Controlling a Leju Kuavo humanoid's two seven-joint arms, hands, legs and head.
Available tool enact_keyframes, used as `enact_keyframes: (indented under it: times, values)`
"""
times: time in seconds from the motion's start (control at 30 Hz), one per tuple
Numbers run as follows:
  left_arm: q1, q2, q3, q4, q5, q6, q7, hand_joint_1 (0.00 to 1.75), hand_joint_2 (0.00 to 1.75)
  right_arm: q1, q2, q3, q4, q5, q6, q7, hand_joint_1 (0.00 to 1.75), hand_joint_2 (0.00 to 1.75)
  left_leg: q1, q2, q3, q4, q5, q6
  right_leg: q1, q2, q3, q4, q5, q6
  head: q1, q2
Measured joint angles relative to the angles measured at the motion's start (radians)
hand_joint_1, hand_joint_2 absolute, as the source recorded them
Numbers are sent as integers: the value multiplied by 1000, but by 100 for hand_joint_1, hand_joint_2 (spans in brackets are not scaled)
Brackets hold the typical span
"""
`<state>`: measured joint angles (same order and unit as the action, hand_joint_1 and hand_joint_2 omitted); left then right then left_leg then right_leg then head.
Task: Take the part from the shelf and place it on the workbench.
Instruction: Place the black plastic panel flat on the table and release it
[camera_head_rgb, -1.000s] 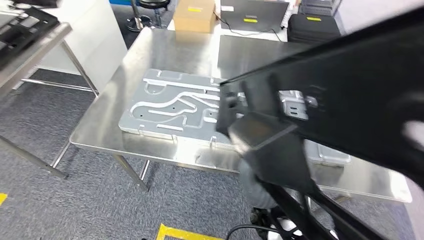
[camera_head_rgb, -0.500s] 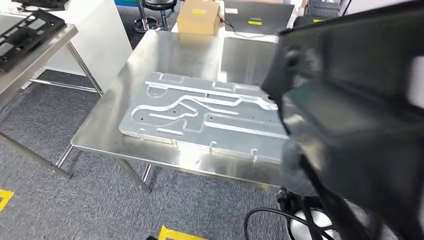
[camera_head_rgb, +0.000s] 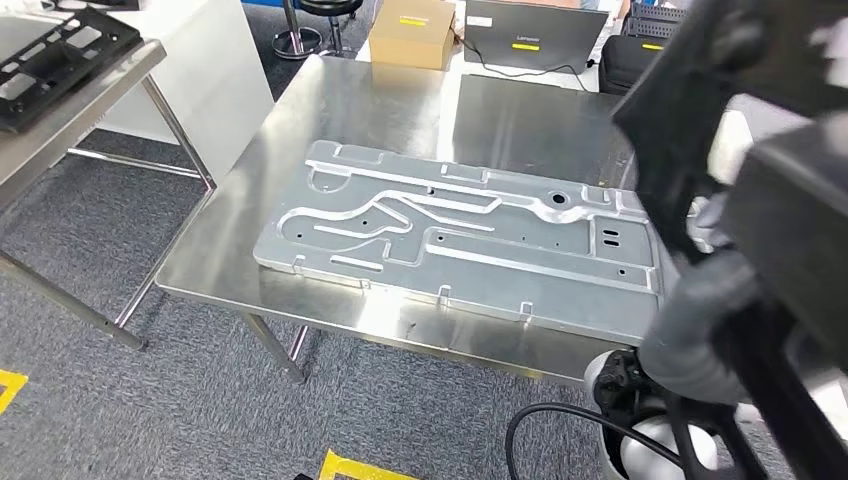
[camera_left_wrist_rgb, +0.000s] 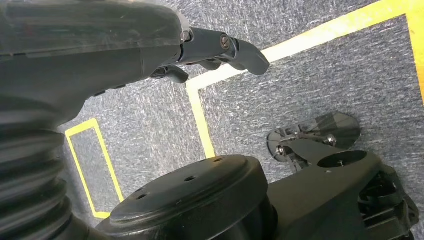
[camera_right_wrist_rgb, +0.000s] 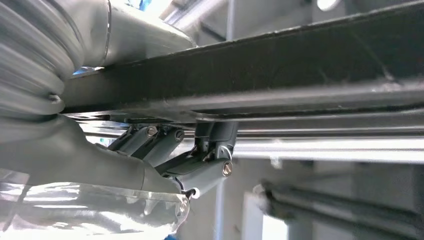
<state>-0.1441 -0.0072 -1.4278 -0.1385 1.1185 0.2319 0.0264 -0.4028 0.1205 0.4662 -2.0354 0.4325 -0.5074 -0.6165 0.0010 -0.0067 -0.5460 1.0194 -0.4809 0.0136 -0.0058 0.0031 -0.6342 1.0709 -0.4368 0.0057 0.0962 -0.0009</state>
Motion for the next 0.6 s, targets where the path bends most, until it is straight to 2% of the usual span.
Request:
enact_keyframes:
  times: [0.03,0.1,0.17,0.2,0.27,0.3,0.33,0.37,0.4,0.47,0.5,0.53,0.6]
  values:
    - [0,0,-1,0,1,1,-1,0,175,-2,0,-4,-8,-9,-9,-3,169,175,-1,0,-1,1,-3,-5,1,1,8,-21,1,-3,-1,0]
    - [0,0,-3,0,6,3,-1,0,175,-2,0,-19,-21,-52,-16,-8,169,175,-2,0,-1,0,-5,-15,2,4,10,-28,-3,-10,-4,0]
    - [-1,0,-4,0,11,6,2,0,175,-1,1,-47,-33,-132,7,-19,169,175,-1,1,-6,20,-22,-25,-2,3,14,-34,-2,-19,-6,0]
    - [-1,0,-5,0,14,7,4,0,175,-1,3,-63,-39,-176,28,-26,169,175,0,1,-21,55,-43,-31,-4,1,17,-37,-2,-23,-9,0]
    - [-5,0,-5,0,19,8,5,0,175,0,9,-91,-46,-247,75,-36,169,175,2,1,-75,173,-100,-39,-5,-2,19,-38,-4,-29,-15,0]
    - [-8,1,-5,0,21,8,4,0,175,1,13,-103,-47,-271,97,-38,169,175,3,1,-102,232,-120,-42,-5,-3,20,-38,-5,-30,-17,0]
    - [-12,2,-5,0,22,9,4,0,175,2,16,-115,-48,-293,118,-40,169,175,3,2,-119,266,-124,-44,-5,-4,21,-38,-6,-31,-18,0]
    - [-13,2,-5,0,24,11,3,0,175,2,21,-126,-48,-314,137,-41,169,175,3,2,-119,266,-110,-44,-5,-4,23,-37,-7,-31,-19,0]
    - [-13,4,-5,0,25,13,3,0,175,3,27,-139,-48,-338,155,-42,169,175,4,2,-102,228,-78,-44,-5,-2,25,-37,-8,-31,-20,0]
    - [-9,8,-6,0,29,17,0,0,175,3,42,-163,-48,-384,188,-47,169,175,4,2,-48,100,-10,-39,-4,1,29,-36,-10,-27,-22,0]
    - [-6,11,-7,0,31,19,-2,0,175,3,50,-175,-48,-407,207,-50,169,175,2,2,-25,46,6,-34,-2,3,28,-35,-10,-23,-23,0]
    - [-4,14,-8,0,32,20,-4,0,175,3,57,-188,-48,-431,229,-53,169,175,0,1,-14,16,11,-29,-1,3,25,-34,-8,-19,-24,0]
    - [-3,18,-11,0,33,23,-9,0,175,3,70,-215,-47,-483,272,-52,169,175,-1,0,-10,-1,6,-17,1,2,21,-35,-4,-8,-26,0]
